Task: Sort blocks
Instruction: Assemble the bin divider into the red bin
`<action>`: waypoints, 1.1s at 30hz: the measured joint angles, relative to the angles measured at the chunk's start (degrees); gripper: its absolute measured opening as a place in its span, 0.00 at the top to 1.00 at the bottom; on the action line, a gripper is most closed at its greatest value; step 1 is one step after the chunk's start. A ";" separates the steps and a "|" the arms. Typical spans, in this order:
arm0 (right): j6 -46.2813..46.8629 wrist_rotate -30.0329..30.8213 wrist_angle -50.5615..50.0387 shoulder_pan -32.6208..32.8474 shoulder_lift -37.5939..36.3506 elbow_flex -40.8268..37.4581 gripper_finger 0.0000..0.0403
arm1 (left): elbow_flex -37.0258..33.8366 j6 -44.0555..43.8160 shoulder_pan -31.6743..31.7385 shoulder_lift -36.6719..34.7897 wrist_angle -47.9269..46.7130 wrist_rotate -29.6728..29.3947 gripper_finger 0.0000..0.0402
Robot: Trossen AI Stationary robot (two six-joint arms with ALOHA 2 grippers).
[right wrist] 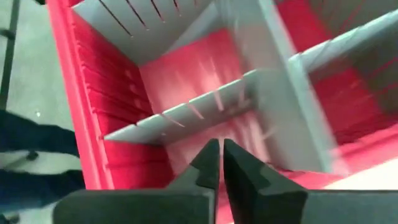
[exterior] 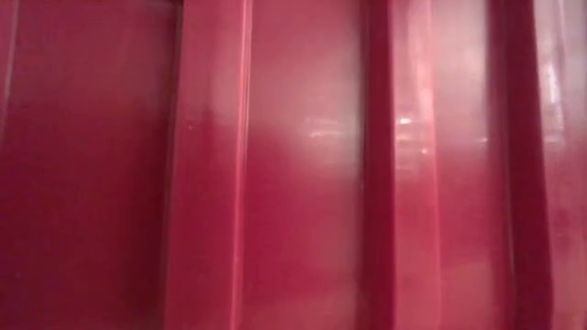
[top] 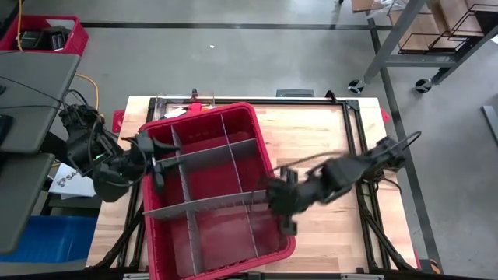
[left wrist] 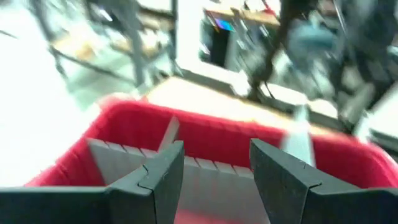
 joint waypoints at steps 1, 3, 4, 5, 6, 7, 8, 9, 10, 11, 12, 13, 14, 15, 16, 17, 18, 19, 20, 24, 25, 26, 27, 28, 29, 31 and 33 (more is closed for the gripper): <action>2.18 0.38 0.70 0.69 1.40 0.00 0.97 | 0.00 0.75 0.31 -0.02 0.73 -2.54 0.56; 5.82 1.01 1.57 1.78 4.28 0.02 0.98 | 0.00 1.63 1.02 -0.02 1.94 -7.01 0.56; 7.34 1.23 1.55 2.22 5.77 0.02 0.99 | 0.00 1.54 1.37 -0.02 2.05 -8.45 0.56; 8.61 1.56 1.55 2.54 7.17 0.00 0.99 | 0.00 1.06 1.74 -0.02 2.04 -9.29 0.56; 10.02 2.28 1.55 2.71 8.58 -0.02 0.99 | 0.00 0.25 2.18 -0.02 2.05 -9.41 0.56; 11.76 3.20 1.53 2.80 9.62 -0.06 0.99 | 0.00 -0.48 2.59 -0.02 2.01 -9.30 0.56; 13.32 4.57 1.53 2.79 10.42 -0.05 1.00 | 0.00 -1.32 2.87 0.03 2.03 -8.90 0.56; 14.46 5.66 1.47 2.68 10.95 -0.04 1.00 | 0.00 -2.04 3.01 0.09 2.03 -8.25 0.56; 15.29 7.04 1.42 2.65 11.47 -0.02 1.00 | 0.00 -2.82 3.03 0.13 2.03 -7.48 0.56; 16.49 8.47 1.38 2.65 12.04 0.04 1.00 | 0.00 -3.53 3.01 0.24 2.03 -6.68 0.56; 17.51 9.65 1.38 2.63 12.61 0.04 1.00 | 0.00 -4.41 3.01 0.40 2.05 -6.17 0.56; 18.11 11.04 1.32 2.56 13.13 0.00 1.00 | 0.00 -5.45 3.01 0.57 2.07 -6.02 0.56; 18.51 11.25 1.69 2.52 13.19 -0.04 1.00 | 0.00 -6.73 3.01 0.83 2.12 -6.07 0.56; 18.91 10.64 2.92 2.52 13.19 -0.03 1.00 | 0.00 -8.19 3.01 1.07 2.17 -6.20 0.56; 18.71 10.36 3.92 2.73 13.19 0.06 1.00 | 0.00 -9.72 2.99 1.39 2.18 -6.35 0.56; 18.00 10.53 4.07 3.14 13.19 0.07 1.00 | 0.00 -11.05 3.01 1.69 2.21 -6.48 0.56; 17.02 11.00 4.10 3.64 13.19 0.05 1.00 | 0.00 -12.05 3.01 1.96 2.21 -6.50 0.56; 15.78 11.65 4.34 4.19 13.19 0.04 1.00 | 0.00 -12.72 3.01 2.22 2.23 -6.54 0.56; 14.28 11.84 4.63 4.73 13.19 0.06 1.00 | 0.00 -13.39 3.01 2.50 2.27 -6.56 0.56; 7.60 11.93 4.23 6.10 13.14 3.04 1.00 | -0.02 -12.86 2.55 3.66 6.18 -5.44 0.56; 6.15 11.91 3.42 6.36 13.14 4.67 1.00 | -0.04 -11.16 2.21 4.00 7.72 -4.30 0.56; 5.27 12.03 2.35 6.57 13.14 6.61 1.00 | -0.02 -8.46 1.89 4.37 9.13 -2.31 0.56; 4.87 12.89 1.00 6.76 13.13 8.77 1.00 | -0.02 -5.73 1.65 4.80 10.06 0.38 0.56; 5.31 14.52 -0.98 6.94 13.02 10.88 1.00 | -0.02 -3.21 1.43 5.21 10.63 3.60 0.56; 6.20 16.39 -3.69 7.08 12.95 13.11 1.00 | -0.03 -1.50 1.15 5.61 11.11 7.03 0.56; 9.78 20.01 -8.86 7.21 12.70 16.08 1.00 | -0.04 -0.54 0.53 6.26 11.16 12.59 0.56; 15.78 20.82 -11.62 6.84 10.99 14.36 1.00 | -0.04 -0.60 -0.60 6.76 11.19 15.73 0.56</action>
